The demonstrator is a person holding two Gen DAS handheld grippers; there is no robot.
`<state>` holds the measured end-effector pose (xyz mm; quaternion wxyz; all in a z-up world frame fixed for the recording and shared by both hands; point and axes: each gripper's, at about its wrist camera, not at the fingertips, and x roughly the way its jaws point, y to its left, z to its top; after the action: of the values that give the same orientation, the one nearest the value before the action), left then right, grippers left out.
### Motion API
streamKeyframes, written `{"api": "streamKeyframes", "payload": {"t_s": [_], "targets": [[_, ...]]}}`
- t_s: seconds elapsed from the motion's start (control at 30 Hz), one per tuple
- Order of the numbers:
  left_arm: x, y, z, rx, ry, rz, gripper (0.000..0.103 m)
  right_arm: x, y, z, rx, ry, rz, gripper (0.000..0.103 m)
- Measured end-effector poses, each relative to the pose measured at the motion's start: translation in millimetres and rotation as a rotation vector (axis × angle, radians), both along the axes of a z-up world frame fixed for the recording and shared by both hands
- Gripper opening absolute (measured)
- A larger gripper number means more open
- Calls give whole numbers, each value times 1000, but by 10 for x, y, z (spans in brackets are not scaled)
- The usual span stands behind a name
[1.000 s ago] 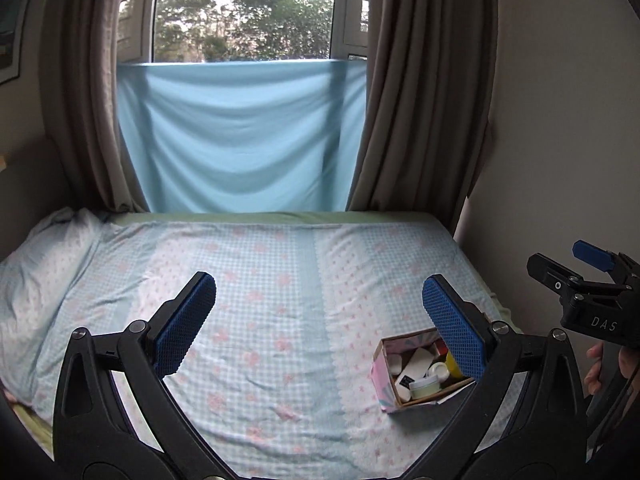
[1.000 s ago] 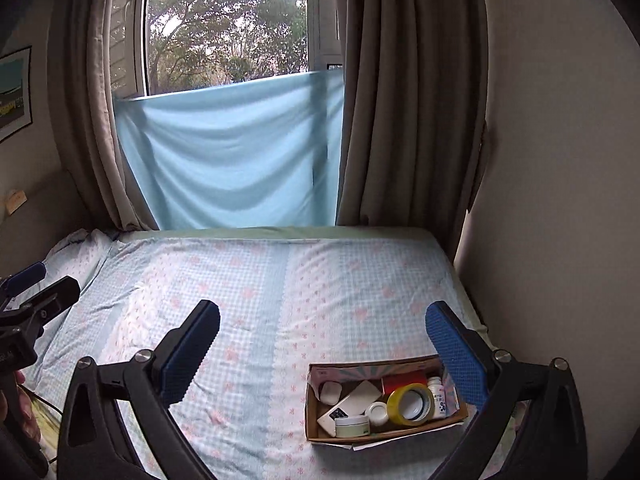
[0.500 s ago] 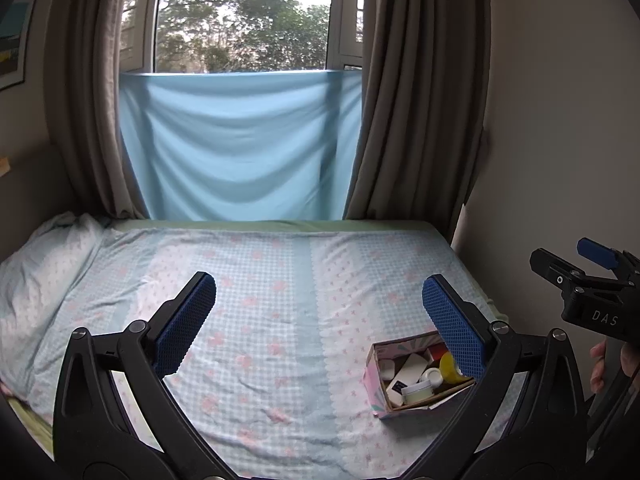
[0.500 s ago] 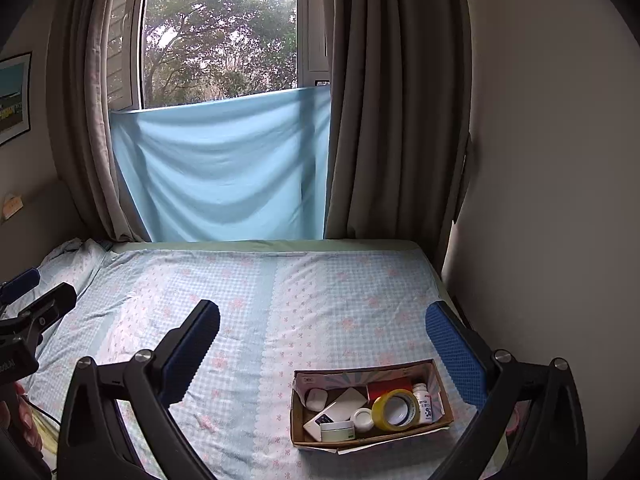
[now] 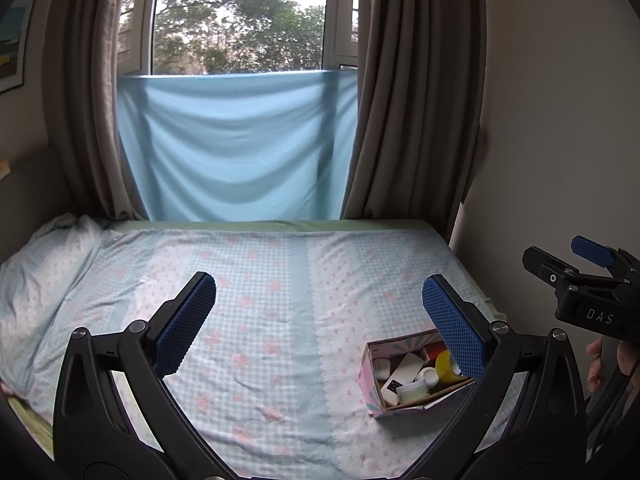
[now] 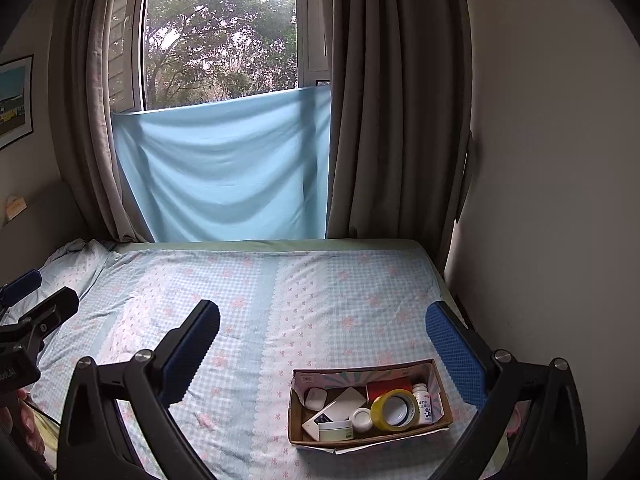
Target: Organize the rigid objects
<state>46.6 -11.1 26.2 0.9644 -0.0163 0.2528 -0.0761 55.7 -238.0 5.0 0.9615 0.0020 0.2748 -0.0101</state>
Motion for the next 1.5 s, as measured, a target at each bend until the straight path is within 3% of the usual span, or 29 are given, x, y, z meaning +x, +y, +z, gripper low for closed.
{"api": "streamKeyframes", "payload": {"t_s": [0.8, 1.13, 1.5], "targets": [[1, -172, 26, 2, 8, 16, 103, -16, -110, 24, -1, -9, -8, 103], [-28, -288, 31, 76, -33, 54, 103, -3, -116, 20, 3, -9, -2, 103], [42, -204, -50, 0, -16, 54, 103, 44, -104, 29, 7, 0, -10, 103]]}}
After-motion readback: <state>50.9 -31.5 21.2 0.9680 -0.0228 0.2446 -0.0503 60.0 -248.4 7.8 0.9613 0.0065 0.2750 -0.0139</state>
